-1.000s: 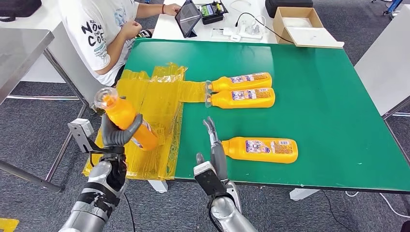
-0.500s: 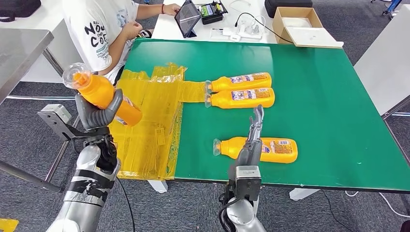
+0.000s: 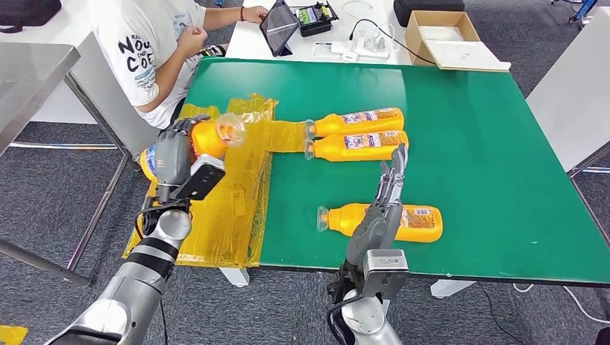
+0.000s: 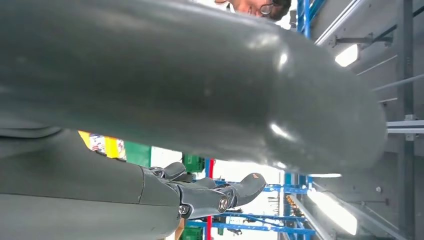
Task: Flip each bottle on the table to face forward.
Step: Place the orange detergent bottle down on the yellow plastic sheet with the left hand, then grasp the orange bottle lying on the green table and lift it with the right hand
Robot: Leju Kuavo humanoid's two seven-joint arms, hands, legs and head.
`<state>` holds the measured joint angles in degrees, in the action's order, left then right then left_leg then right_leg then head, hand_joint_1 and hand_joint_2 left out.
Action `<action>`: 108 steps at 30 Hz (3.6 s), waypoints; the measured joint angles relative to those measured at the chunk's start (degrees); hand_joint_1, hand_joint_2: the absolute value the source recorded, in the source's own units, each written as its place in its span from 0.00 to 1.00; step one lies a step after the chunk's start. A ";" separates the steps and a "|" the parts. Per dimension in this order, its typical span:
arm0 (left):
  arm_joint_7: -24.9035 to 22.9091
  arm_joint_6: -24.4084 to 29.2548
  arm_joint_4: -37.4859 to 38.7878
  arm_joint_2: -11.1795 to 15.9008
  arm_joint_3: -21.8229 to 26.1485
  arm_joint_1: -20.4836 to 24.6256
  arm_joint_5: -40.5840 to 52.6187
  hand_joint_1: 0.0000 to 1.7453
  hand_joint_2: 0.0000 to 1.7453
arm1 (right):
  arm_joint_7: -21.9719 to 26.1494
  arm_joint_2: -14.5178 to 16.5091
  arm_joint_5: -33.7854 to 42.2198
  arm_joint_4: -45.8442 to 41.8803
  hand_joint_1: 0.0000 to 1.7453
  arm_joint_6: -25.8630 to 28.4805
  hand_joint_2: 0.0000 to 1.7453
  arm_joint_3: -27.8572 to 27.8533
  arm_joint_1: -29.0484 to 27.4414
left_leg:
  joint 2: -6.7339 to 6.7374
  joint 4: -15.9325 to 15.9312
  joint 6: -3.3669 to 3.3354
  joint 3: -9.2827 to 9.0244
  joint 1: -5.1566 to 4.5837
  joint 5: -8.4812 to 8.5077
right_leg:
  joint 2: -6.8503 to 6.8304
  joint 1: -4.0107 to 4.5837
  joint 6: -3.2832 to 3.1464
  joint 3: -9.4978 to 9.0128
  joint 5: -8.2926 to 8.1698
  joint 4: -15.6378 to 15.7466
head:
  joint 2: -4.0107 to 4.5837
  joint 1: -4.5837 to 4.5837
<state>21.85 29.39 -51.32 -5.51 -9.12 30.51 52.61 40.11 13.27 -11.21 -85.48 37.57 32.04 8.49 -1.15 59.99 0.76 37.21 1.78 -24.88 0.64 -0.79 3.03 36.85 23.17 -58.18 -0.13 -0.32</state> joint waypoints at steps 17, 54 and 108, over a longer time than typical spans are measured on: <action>-7.54 -8.40 23.51 5.84 -7.70 6.60 19.29 1.00 1.00 | 0.00 0.08 -3.05 6.93 0.00 -5.17 1.00 0.64 1.30 | -0.01 0.00 0.01 0.09 0.01 -0.01 | 0.00 0.00 -0.01 0.04 0.03 -0.05 | 0.00 0.00; 7.71 -43.65 29.25 7.21 -3.96 9.53 3.51 0.00 0.00 | 0.00 0.46 -2.73 15.88 0.00 -9.10 1.00 3.58 4.48 | -0.12 -0.03 0.02 -0.60 0.00 -0.01 | -0.07 0.00 -0.08 -0.72 0.10 -0.04 | 0.00 -0.01; 16.32 -15.05 -13.48 -7.20 12.57 -18.86 -41.23 0.00 1.00 | -27.57 -12.01 -35.72 23.70 0.00 -22.68 1.00 -5.61 8.36 | -0.07 -0.01 -0.02 -0.22 -0.05 -0.08 | -0.04 -0.04 -0.05 -0.28 0.09 0.02 | 0.00 -0.02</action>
<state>38.17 14.34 -64.81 -12.71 3.44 11.66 11.38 12.54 1.26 -46.94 -61.78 14.89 26.43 16.85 -1.21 59.99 0.75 36.99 1.73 -24.96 0.60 -0.82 2.98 36.57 23.26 -58.16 -0.13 -0.34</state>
